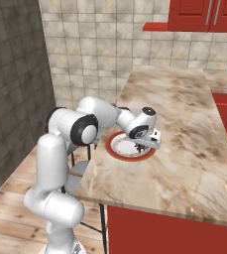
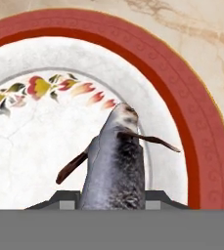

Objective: Take the cheese, fish, and garlic from the fridge and place them on the plate on the dining counter to create an appetizer plate.

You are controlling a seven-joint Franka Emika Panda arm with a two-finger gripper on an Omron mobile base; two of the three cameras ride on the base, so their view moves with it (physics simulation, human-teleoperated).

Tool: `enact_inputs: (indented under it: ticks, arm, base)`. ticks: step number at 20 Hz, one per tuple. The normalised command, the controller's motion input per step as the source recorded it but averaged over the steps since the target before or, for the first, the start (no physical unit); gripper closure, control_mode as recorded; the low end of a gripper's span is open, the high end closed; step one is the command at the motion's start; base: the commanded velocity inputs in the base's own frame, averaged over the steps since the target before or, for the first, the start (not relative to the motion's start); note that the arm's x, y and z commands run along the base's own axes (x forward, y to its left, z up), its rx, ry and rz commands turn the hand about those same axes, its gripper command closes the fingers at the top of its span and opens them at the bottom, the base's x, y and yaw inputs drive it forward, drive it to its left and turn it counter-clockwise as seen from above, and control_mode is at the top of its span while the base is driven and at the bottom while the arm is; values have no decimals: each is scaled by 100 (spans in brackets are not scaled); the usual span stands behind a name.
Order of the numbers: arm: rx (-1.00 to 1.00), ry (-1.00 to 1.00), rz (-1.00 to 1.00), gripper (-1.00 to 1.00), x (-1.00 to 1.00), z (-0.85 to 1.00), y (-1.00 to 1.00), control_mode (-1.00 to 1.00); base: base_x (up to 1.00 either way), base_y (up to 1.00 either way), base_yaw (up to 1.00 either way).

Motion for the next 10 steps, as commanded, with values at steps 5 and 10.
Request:
enact_inputs:
  ticks: [5, 10]
  arm:
    - [0, -9, 0, -100, 26, -6, 3, -100]
    - [0, -10, 0, -100, 19, -3, 0, -100]
  base:
    - [0, 0, 0]
    - [0, 0, 0]
